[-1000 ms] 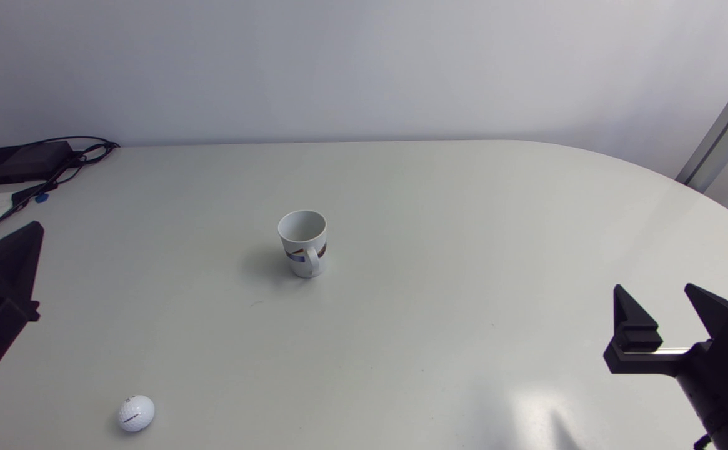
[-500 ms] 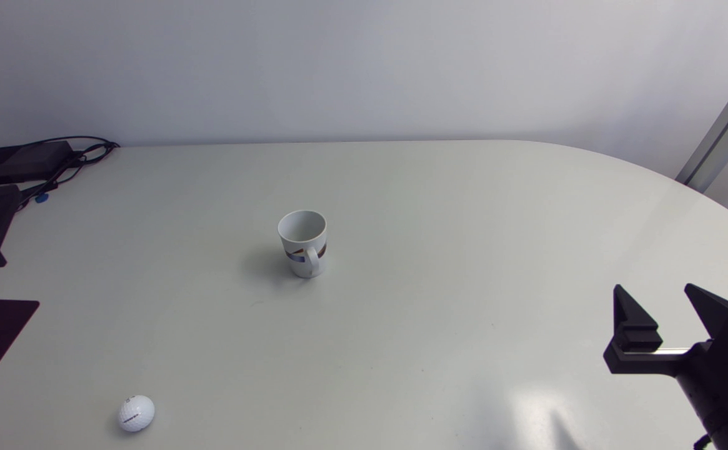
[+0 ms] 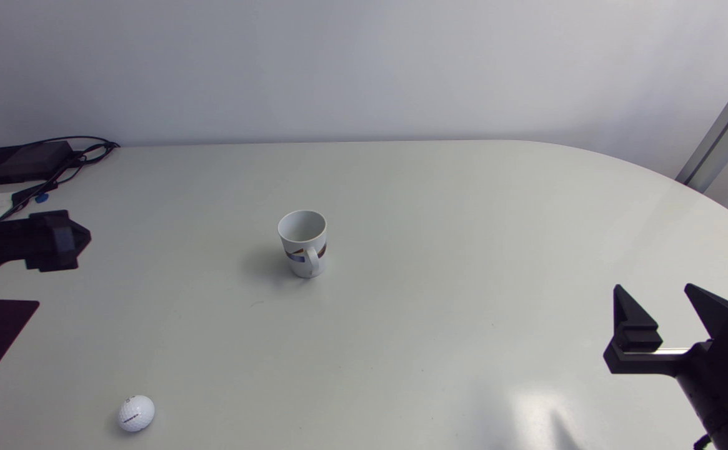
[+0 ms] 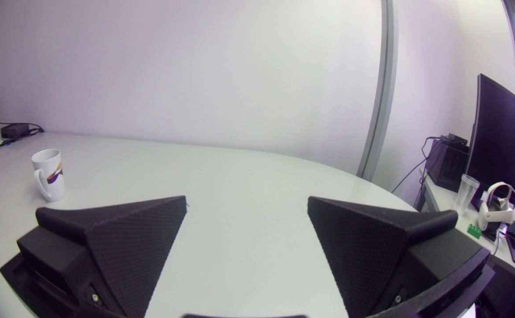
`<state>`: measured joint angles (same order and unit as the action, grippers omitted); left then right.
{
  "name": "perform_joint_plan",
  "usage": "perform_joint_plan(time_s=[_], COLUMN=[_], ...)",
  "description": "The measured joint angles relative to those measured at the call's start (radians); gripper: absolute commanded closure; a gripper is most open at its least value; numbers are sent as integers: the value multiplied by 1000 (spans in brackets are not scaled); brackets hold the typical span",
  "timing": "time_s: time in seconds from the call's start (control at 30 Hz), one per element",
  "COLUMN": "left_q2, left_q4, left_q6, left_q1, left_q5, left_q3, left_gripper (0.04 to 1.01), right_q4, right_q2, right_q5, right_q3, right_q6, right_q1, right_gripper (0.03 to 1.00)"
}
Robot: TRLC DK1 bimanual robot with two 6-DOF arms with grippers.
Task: Pick up the white golf ball from the table and place it into the cup.
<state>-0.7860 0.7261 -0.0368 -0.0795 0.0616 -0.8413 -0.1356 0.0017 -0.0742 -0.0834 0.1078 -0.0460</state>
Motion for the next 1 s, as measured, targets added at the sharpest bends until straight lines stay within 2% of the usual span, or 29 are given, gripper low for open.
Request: perform_joint_plan(time_s=[0.23, 0.43, 0.7, 0.83, 1.0], left_q2=[-203, -332, -461, -501, -521], left_q4=[49, 104, 148, 203, 272], left_q6=[4, 119, 178, 237, 342], left_q1=[8, 14, 14, 6, -37], left_q5=[-3, -3, -3, -3, -3], left_q3=[-36, -106, -180, -193, -193], left_gripper=[67, 102, 98, 95, 95], right_q4=[0, 0, 1, 0, 0], right_q2=[0, 0, 0, 0, 0], right_q5=[0, 0, 0, 0, 0], right_q3=[0, 0, 0, 0, 0], right_q6=[0, 0, 0, 0, 0], right_q1=[0, 0, 0, 0, 0], right_gripper=[72, 72, 72, 72, 72])
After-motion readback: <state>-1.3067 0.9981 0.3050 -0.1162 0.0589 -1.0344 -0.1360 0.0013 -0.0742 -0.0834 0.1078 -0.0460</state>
